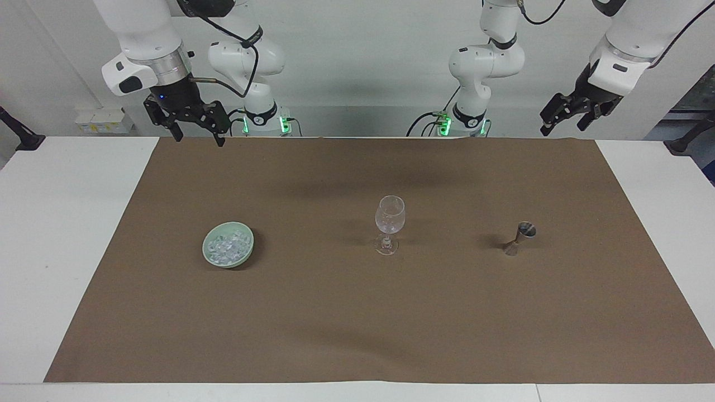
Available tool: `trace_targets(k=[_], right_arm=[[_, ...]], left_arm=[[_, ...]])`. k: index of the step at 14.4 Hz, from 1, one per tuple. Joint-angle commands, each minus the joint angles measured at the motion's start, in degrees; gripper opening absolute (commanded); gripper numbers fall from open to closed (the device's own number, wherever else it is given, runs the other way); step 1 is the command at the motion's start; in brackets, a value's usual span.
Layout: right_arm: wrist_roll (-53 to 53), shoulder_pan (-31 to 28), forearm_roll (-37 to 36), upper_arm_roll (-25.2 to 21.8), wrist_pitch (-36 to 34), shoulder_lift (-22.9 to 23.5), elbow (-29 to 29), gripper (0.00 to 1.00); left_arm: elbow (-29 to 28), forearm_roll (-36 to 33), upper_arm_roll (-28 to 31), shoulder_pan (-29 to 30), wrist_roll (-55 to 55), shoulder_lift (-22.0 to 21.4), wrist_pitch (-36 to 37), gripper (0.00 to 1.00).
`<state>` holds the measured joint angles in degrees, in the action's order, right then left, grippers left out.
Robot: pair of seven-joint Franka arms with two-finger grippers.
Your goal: Pour wine and add ice with both arms
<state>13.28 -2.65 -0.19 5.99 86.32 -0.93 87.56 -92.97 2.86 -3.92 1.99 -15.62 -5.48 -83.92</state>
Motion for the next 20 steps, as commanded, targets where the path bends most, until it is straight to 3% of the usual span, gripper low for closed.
trace_targets(k=[1, 5, 13, 17, 20], right_arm=[[-2.21, -1.04, 1.68, 0.16, -0.62, -0.21, 0.15, 1.00], [-2.30, -0.96, 1.68, 0.16, -0.62, -0.21, 0.15, 1.00], [-1.86, -1.04, 1.68, 0.16, -0.54, -0.21, -0.03, 1.00], [-1.86, -1.04, 1.68, 0.16, -0.54, -0.12, -0.03, 1.00], [-1.68, -1.74, 1.68, 0.16, -0.18, -0.12, -0.03, 1.00]], left_arm=[[-0.55, 1.53, 0.57, 0.03, -9.48, 3.45, -2.91, 1.00], [-0.46, 5.92, 4.26, -0.32, -18.64, 6.18, -5.11, 1.00], [0.16, 22.78, 15.32, -0.41, -37.54, 13.82, -4.93, 1.00], [0.07, 33.50, 21.39, -0.41, -39.84, 19.88, -5.28, 1.00], [-0.63, 38.26, 22.11, 0.11, -41.06, 22.17, -8.00, 1.00]])
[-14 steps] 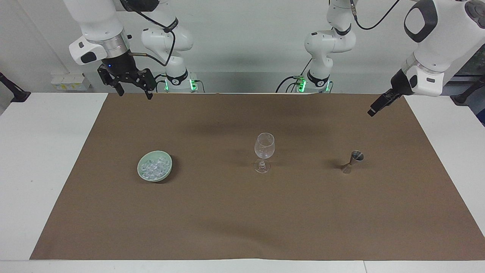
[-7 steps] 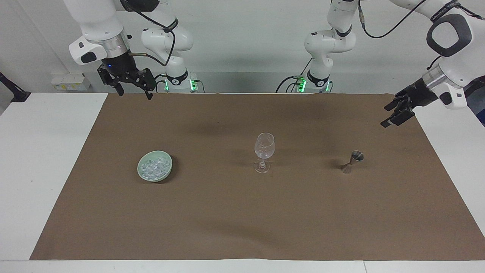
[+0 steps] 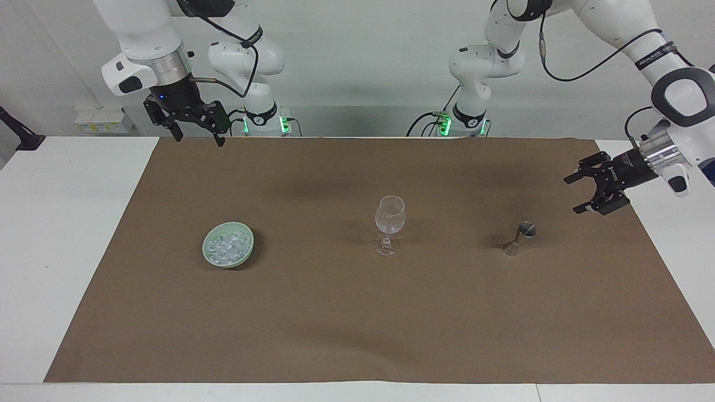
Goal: Pour wine and add ice with both arms
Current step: 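Open the left gripper and move it toward the metal shot cup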
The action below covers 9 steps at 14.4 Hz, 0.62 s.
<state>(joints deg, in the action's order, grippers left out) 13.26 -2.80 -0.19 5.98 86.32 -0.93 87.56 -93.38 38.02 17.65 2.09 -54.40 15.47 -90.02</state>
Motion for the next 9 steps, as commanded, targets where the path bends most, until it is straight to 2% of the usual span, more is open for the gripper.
trace_targets(k=[1, 6, 9], right_arm=[[-1.66, -2.03, 1.68, 0.17, -0.18, -0.12, -0.03, 1.00], [-1.57, -2.48, 1.68, 0.17, -0.18, -0.03, -0.03, 1.00], [-1.66, -2.39, 1.68, 0.26, -0.18, -0.03, -0.03, 1.00]], left_arm=[[-0.31, 5.98, 1.85, 0.37, -2.29, 2.36, -2.52, 1.00], [-6.09, 13.98, 2.47, 0.28, -1.94, 4.74, -6.75, 1.00], [-6.63, 16.63, 2.56, 0.55, -0.19, 7.20, -6.75, 1.00]])
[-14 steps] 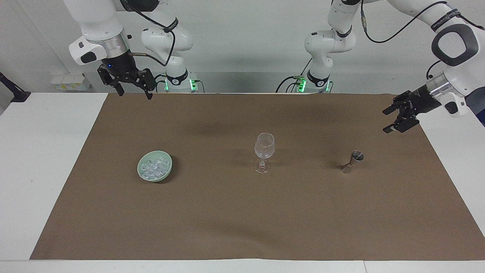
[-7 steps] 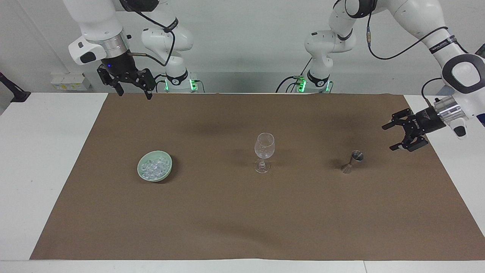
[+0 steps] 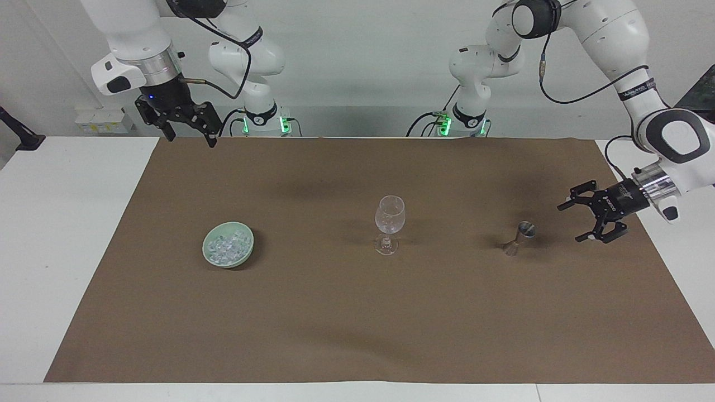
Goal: Pour wine and add ice with both arms
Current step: 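Open the left gripper and move it toward the metal shot cup, then close the left gripper around the metal shot cup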
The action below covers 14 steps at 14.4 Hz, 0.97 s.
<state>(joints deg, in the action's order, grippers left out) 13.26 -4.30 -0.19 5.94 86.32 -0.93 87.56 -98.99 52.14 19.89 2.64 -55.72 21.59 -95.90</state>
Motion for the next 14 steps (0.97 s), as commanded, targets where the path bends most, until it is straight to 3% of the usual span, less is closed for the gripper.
trace_targets(k=[1, 6, 14], right_arm=[[-1.66, -0.88, 1.68, 0.22, -0.18, -0.12, -0.03, 1.00], [-1.66, -1.14, 1.68, 0.22, -0.18, -0.04, -0.03, 1.00], [-1.75, -0.88, 1.68, 0.30, 0.08, -0.04, -0.11, 1.00]], left_arm=[[-2.42, 4.71, 0.32, 0.00, 3.23, 1.87, -0.86, 1.00], [-8.31, 10.79, 0.32, -0.79, 10.61, 3.10, -2.36, 1.00], [-10.69, 16.67, 0.15, -1.93, 13.54, 4.16, -3.94, 1.00]])
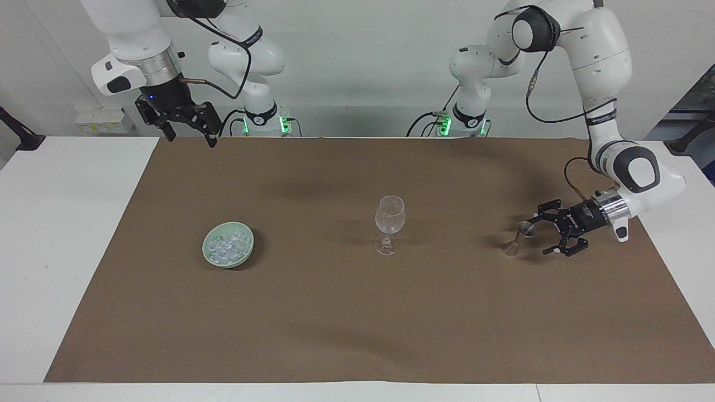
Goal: Pour wine and add ice with both arms
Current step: 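Close the left gripper around the metal shot cup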
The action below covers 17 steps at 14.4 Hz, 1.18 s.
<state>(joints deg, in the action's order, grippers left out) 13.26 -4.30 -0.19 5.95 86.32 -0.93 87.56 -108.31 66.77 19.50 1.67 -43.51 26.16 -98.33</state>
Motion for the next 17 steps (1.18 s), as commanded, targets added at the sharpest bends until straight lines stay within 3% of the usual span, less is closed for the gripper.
trace_targets(k=[1, 5, 17], right_arm=[[-2.19, -0.71, 1.68, 0.29, 0.17, -0.03, -0.03, 1.00], [-1.66, -0.79, 1.77, 0.29, -0.01, -0.03, -0.02, 1.00], [-1.66, -0.79, 1.68, 0.29, -0.01, -0.03, -0.02, 1.00]], left_arm=[[-1.56, 2.92, 0.54, -0.97, 2.02, -0.23, -2.03, 1.00], [-1.73, 4.25, -0.25, -2.11, 3.08, 0.03, -5.19, 1.00], [-2.26, 5.39, -0.95, -2.64, 3.78, 0.21, -4.77, 1.00]])
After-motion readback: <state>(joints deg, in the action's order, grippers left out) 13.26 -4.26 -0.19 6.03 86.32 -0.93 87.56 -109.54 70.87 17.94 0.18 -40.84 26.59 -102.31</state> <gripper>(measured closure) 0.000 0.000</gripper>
